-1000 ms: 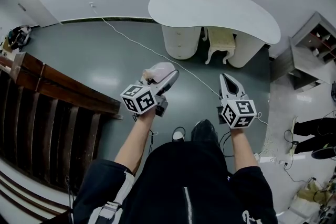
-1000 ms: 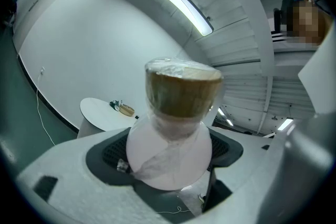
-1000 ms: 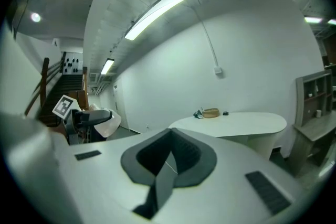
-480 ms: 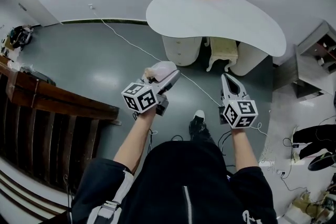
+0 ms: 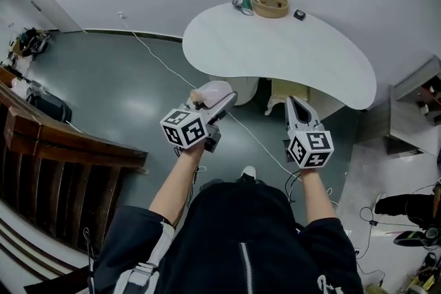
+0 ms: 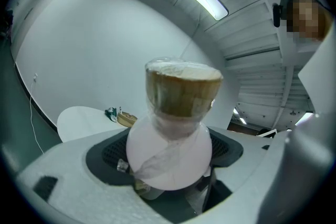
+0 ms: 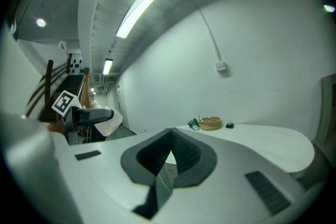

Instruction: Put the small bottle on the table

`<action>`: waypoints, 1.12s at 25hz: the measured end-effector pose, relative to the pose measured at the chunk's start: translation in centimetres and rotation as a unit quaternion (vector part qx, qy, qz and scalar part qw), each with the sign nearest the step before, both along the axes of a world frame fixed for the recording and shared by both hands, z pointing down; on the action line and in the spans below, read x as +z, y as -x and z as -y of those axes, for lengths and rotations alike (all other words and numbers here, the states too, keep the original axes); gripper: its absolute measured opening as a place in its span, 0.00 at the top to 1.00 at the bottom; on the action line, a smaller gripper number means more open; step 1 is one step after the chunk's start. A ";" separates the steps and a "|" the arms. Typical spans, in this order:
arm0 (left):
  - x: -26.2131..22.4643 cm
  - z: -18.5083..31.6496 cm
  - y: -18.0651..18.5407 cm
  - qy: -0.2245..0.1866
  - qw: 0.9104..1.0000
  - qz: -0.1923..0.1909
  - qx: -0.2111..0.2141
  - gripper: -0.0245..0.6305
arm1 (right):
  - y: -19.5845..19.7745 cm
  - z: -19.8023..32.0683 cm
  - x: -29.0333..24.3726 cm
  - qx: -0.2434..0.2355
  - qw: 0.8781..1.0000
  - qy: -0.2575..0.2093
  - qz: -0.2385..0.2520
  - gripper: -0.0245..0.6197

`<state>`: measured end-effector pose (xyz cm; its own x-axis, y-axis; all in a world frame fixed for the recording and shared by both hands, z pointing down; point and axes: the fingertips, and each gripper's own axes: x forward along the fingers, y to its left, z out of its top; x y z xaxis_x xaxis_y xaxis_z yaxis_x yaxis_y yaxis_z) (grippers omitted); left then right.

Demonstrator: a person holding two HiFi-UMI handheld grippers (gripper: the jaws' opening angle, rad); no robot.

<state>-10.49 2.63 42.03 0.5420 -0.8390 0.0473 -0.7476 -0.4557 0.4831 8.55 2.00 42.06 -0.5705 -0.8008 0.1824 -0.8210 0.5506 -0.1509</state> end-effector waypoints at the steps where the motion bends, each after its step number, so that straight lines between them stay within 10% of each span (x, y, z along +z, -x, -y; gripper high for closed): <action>1: 0.2 0.7 -0.7 0.003 1.000 0.002 0.000 0.35 | -0.5 0.8 0.3 -0.001 1.000 0.002 0.000 0.96; 28: 3.4 17.0 -6.5 0.024 0.999 0.001 0.040 0.35 | -5.9 15.3 2.9 0.030 0.999 0.028 -0.005 0.96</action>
<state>-3.98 -14.39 45.38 0.6075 -0.7894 0.0880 -0.7105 -0.4906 0.5044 14.43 -13.33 44.98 -0.5192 -0.8221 0.2337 -0.8542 0.4905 -0.1724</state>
